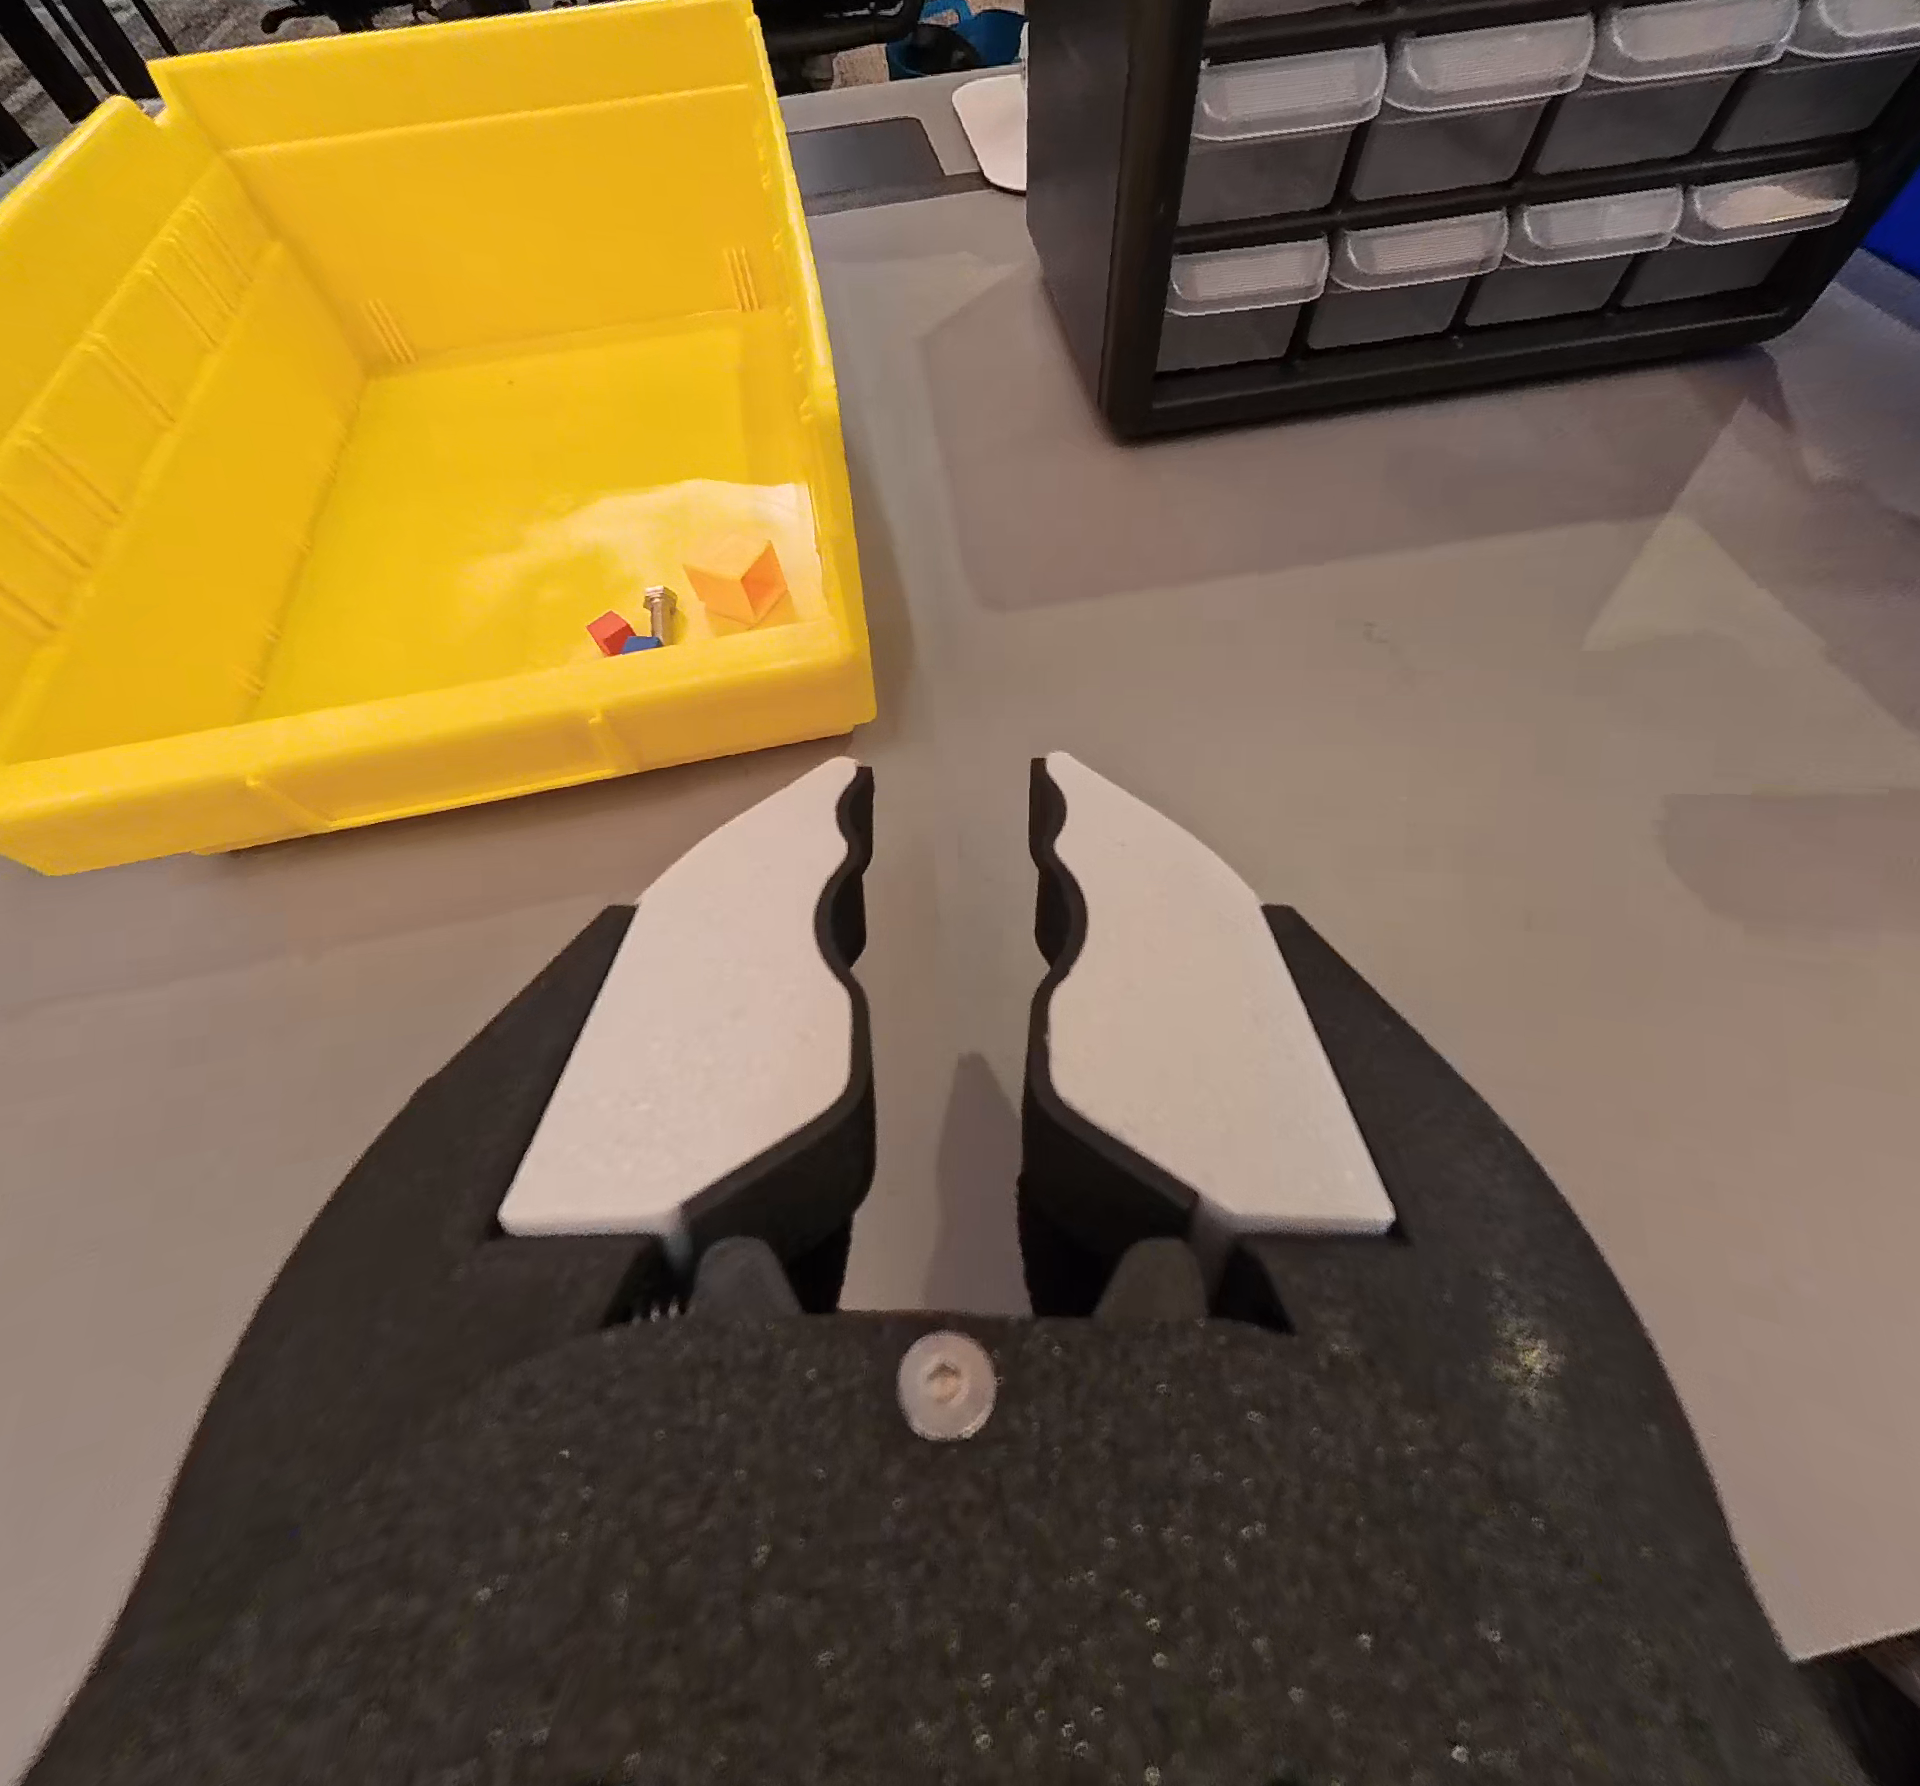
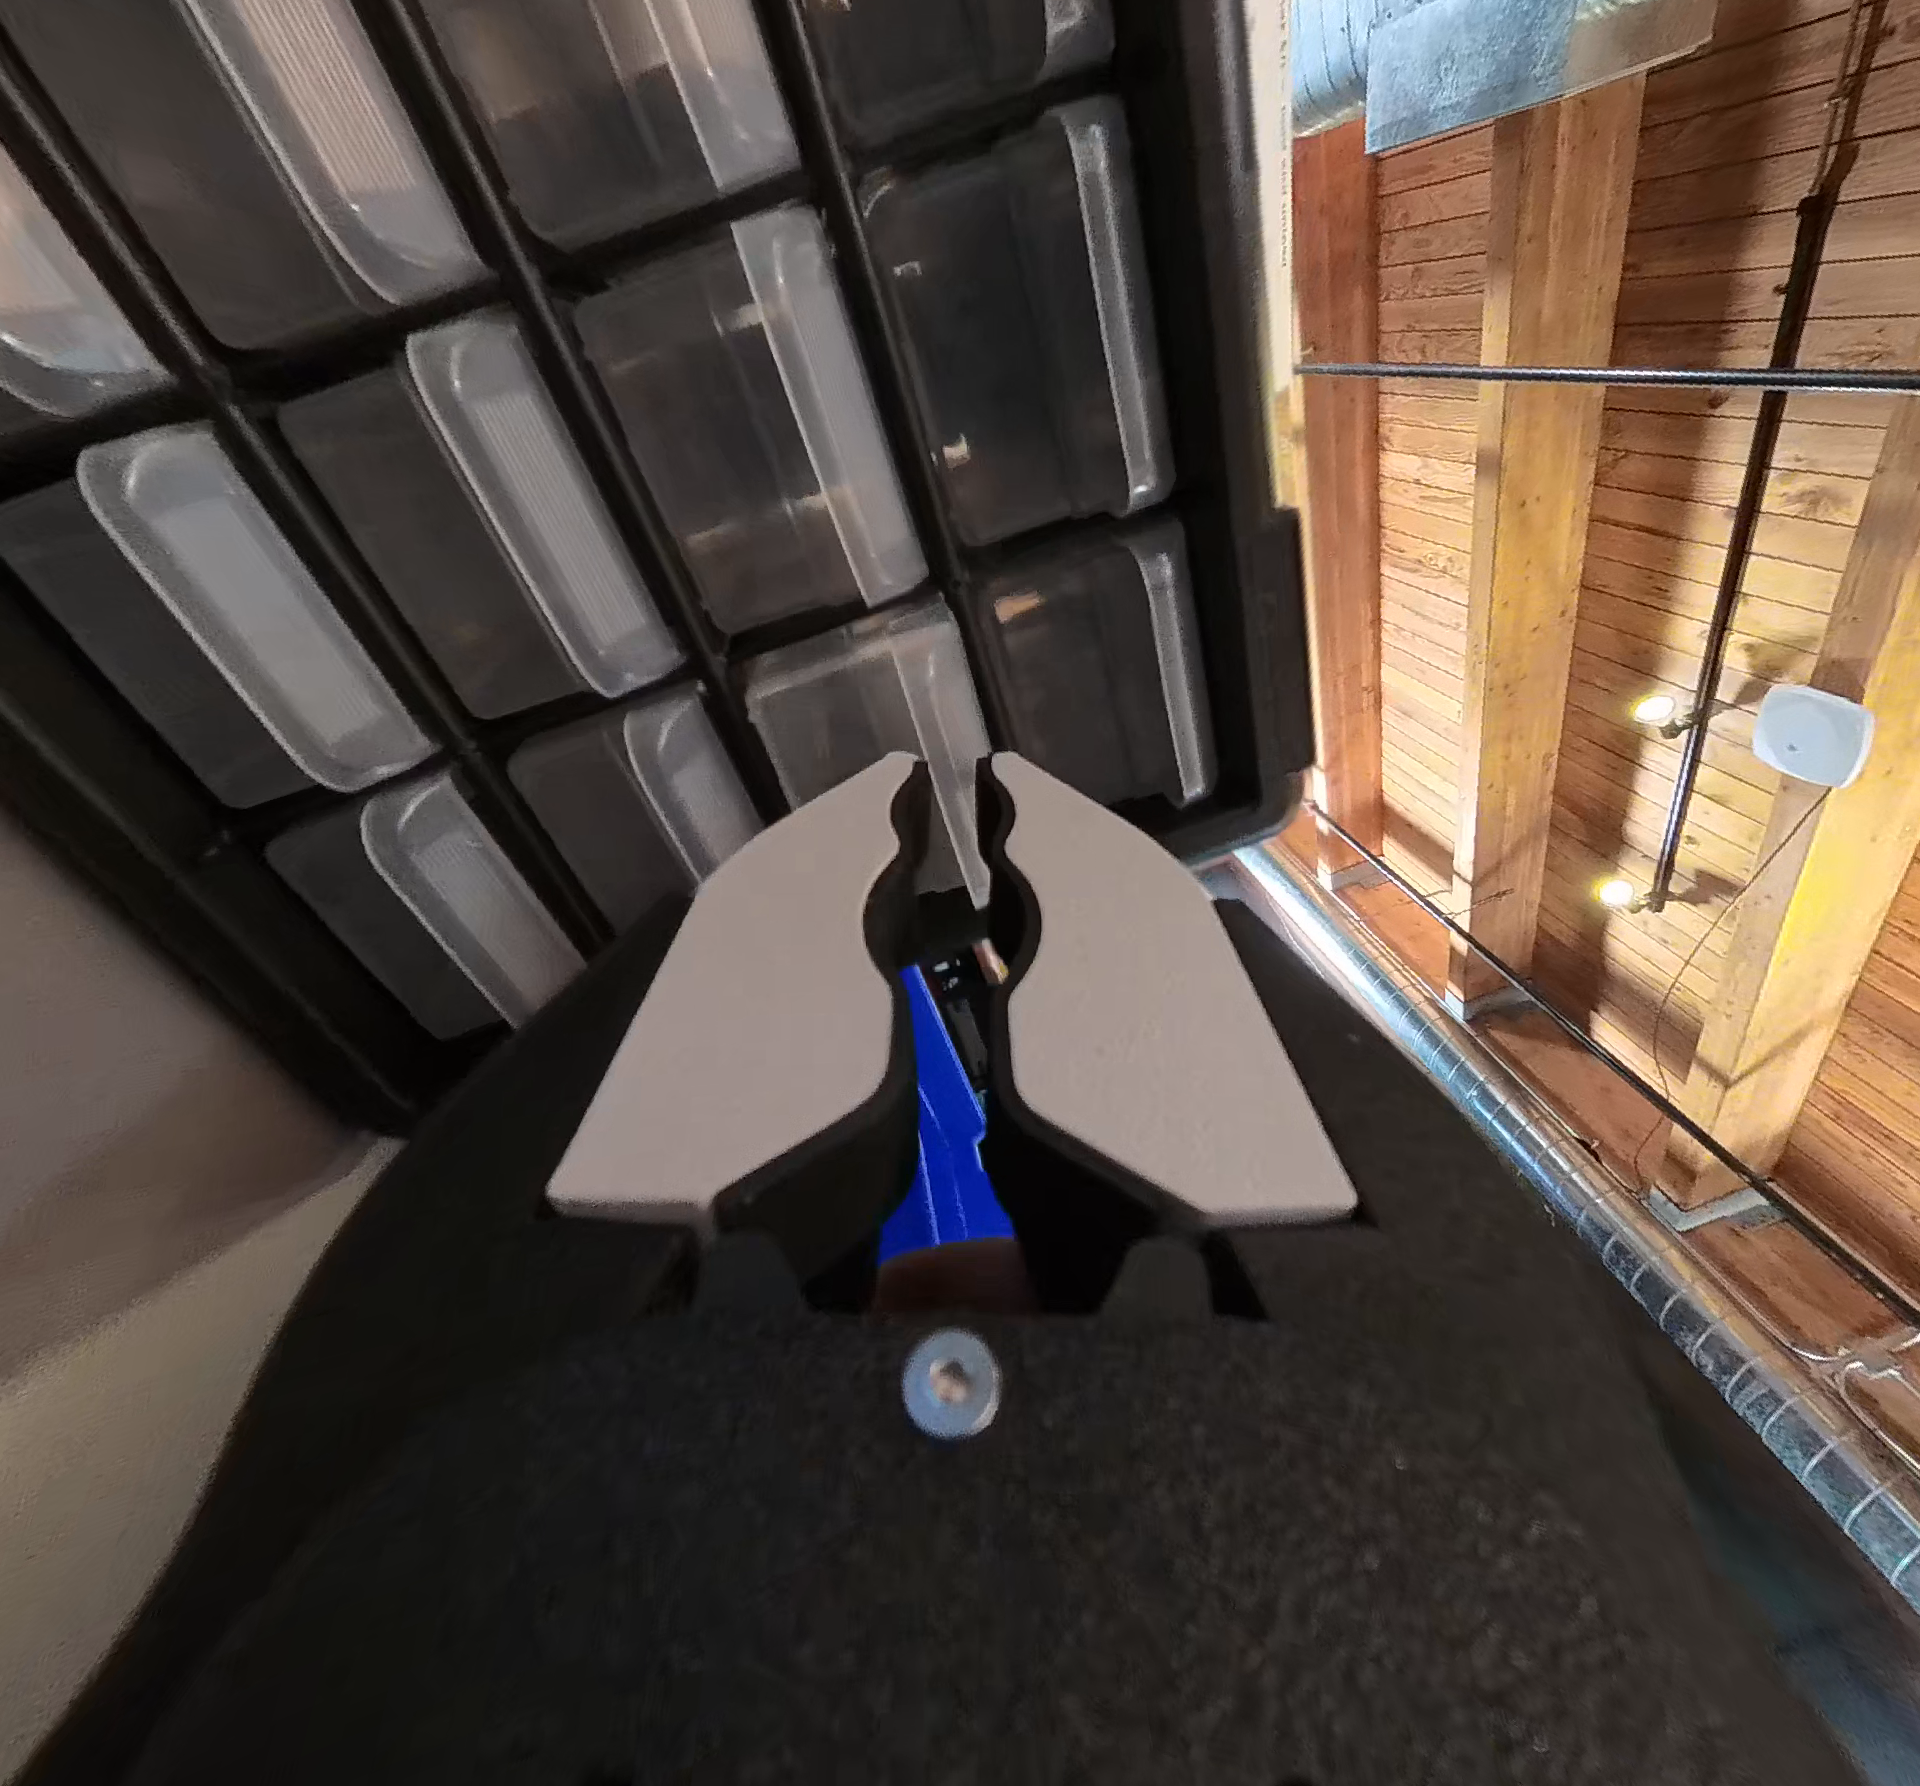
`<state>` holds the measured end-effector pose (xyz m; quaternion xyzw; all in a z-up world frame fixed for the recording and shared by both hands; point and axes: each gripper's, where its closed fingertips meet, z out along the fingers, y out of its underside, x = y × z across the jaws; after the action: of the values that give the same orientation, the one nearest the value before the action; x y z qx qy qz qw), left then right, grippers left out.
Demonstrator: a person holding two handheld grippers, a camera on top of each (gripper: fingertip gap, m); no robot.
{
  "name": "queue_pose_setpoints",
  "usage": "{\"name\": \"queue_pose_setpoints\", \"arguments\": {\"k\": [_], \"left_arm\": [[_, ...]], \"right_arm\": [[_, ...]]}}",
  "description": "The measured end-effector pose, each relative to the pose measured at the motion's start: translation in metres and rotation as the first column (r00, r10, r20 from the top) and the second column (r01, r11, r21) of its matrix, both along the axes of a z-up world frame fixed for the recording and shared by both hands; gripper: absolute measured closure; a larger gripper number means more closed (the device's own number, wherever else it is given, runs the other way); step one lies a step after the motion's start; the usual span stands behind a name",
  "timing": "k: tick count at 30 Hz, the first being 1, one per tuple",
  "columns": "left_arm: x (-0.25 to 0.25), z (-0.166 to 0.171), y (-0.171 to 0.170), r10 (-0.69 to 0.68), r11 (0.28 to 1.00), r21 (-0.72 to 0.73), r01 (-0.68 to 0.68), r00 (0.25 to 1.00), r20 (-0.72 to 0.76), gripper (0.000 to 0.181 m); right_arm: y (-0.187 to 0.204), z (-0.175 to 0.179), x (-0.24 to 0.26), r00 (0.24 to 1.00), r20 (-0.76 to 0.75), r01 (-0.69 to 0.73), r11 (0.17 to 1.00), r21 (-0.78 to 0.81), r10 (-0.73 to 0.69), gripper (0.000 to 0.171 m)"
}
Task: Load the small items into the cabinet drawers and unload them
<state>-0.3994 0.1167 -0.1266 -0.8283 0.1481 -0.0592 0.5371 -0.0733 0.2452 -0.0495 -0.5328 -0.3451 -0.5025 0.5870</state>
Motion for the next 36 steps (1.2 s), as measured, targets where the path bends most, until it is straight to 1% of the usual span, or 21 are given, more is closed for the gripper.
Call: {"name": "queue_pose_setpoints", "arguments": {"k": [3, 6, 8, 10, 11, 12, 13, 14, 15, 17, 20, 21, 22, 23, 26, 28, 29, 30, 33, 36], "left_arm": [[0.001, 0.0, 0.0, -0.003, 1.0, -0.001, 0.003, 1.0, 0.003, 0.153], [0.003, 0.0, 0.0, -0.008, 1.0, -0.003, 0.008, 1.0, 0.003, 0.153], [0.004, 0.001, -0.001, -0.011, 1.0, -0.002, 0.011, 1.0, 0.001, 0.153], [0.004, 0.001, -0.002, -0.012, 1.0, 0.001, 0.012, 1.0, 0.0, 0.153], [0.004, 0.002, -0.002, -0.013, 1.0, 0.002, 0.013, 1.0, 0.0, 0.153], [0.004, 0.002, -0.002, -0.013, 1.0, 0.004, 0.013, 1.0, 0.001, 0.153], [0.004, 0.003, -0.003, -0.012, 1.0, 0.006, 0.012, 1.0, 0.003, 0.153], [0.004, 0.003, -0.003, -0.013, 1.0, 0.006, 0.012, 1.0, 0.006, 0.153], [0.004, 0.003, -0.003, -0.014, 1.0, 0.004, 0.014, 1.0, 0.008, 0.153], [0.005, 0.003, -0.003, -0.017, 1.0, 0.002, 0.017, 1.0, 0.01, 0.153], [0.008, 0.003, -0.004, -0.024, 1.0, 0.002, 0.024, 1.0, 0.007, 0.153], [0.008, 0.003, -0.004, -0.024, 1.0, 0.005, 0.024, 1.0, 0.003, 0.153], [0.008, 0.004, -0.004, -0.024, 1.0, 0.007, 0.024, 1.0, -0.001, 0.153], [0.009, 0.003, -0.004, -0.024, 1.0, 0.007, 0.024, 1.0, -0.005, 0.153], [0.008, 0.001, -0.004, -0.019, 1.0, 0.006, 0.019, 1.0, -0.018, 0.153], [0.006, 0.001, -0.004, -0.014, 1.0, 0.007, 0.014, 1.0, -0.02, 0.153], [0.005, 0.001, -0.003, -0.011, 1.0, 0.007, 0.012, 1.0, -0.019, 0.153], [0.005, 0.001, -0.003, -0.01, 1.0, 0.007, 0.01, 1.0, -0.018, 0.153], [0.003, 0.001, -0.003, -0.005, 1.0, 0.007, 0.005, 1.0, -0.017, 0.153], [0.003, -0.001, -0.002, -0.007, 1.0, 0.0, 0.007, 1.0, -0.014, 0.153]], "right_arm": [[-0.014, -0.001, -0.001, 1.0, 0.002, -0.008, 1.0, 0.006, 0.008, 0.163], [-0.026, -0.001, -0.004, 0.999, -0.044, -0.012, 1.0, -0.002, 0.012, 0.163], [-0.032, -0.003, -0.006, 0.993, -0.114, -0.021, 1.0, -0.018, 0.019, 0.161], [-0.039, -0.007, -0.009, 0.976, -0.214, -0.047, 0.998, -0.042, 0.037, 0.158], [-0.044, -0.01, -0.01, 0.956, -0.29, -0.067, 0.996, -0.054, 0.048, 0.15], [-0.048, -0.015, -0.011, 0.923, -0.379, -0.094, 0.993, -0.073, 0.059, 0.146], [-0.052, -0.02, -0.014, 0.876, -0.476, -0.13, 0.987, -0.091, 0.072, 0.142], [-0.055, -0.024, -0.015, 0.814, -0.575, -0.166, 0.981, -0.096, 0.082, 0.135], [-0.056, -0.027, -0.016, 0.736, -0.672, -0.2, 0.975, -0.097, 0.085, 0.127], [-0.05, -0.032, -0.009, 0.562, -0.826, -0.227, 0.969, -0.099, 0.048, 0.118], [-0.034, -0.031, 0.0, 0.286, -0.958, -0.276, 0.958, -0.075, 0.007, 0.103], [-0.028, -0.03, 0.0, 0.224, -0.975, -0.292, 0.954, -0.068, -0.001, 0.096], [-0.022, -0.029, 0.0, 0.195, -0.981, -0.302, 0.951, -0.067, -0.008, 0.091], [-0.017, -0.028, -0.001, 0.196, -0.981, -0.301, 0.951, -0.069, -0.01, 0.091], [-0.006, -0.026, 0.0, 0.277, -0.961, -0.247, 0.967, -0.071, 0.001, 0.095], [-0.002, -0.025, 0.002, 0.334, -0.942, -0.217, 0.974, -0.061, 0.015, 0.107], [-0.001, -0.025, 0.002, 0.354, -0.935, -0.209, 0.976, -0.056, 0.022, 0.108], [-0.001, -0.026, 0.002, 0.358, -0.934, -0.202, 0.978, -0.052, 0.024, 0.108], [-0.007, -0.027, 0.001, 0.333, -0.942, -0.213, 0.976, -0.034, 0.04, 0.108], [-0.016, -0.027, 0.0, 0.343, -0.938, -0.214, 0.976, -0.03, 0.046, 0.108]]}}
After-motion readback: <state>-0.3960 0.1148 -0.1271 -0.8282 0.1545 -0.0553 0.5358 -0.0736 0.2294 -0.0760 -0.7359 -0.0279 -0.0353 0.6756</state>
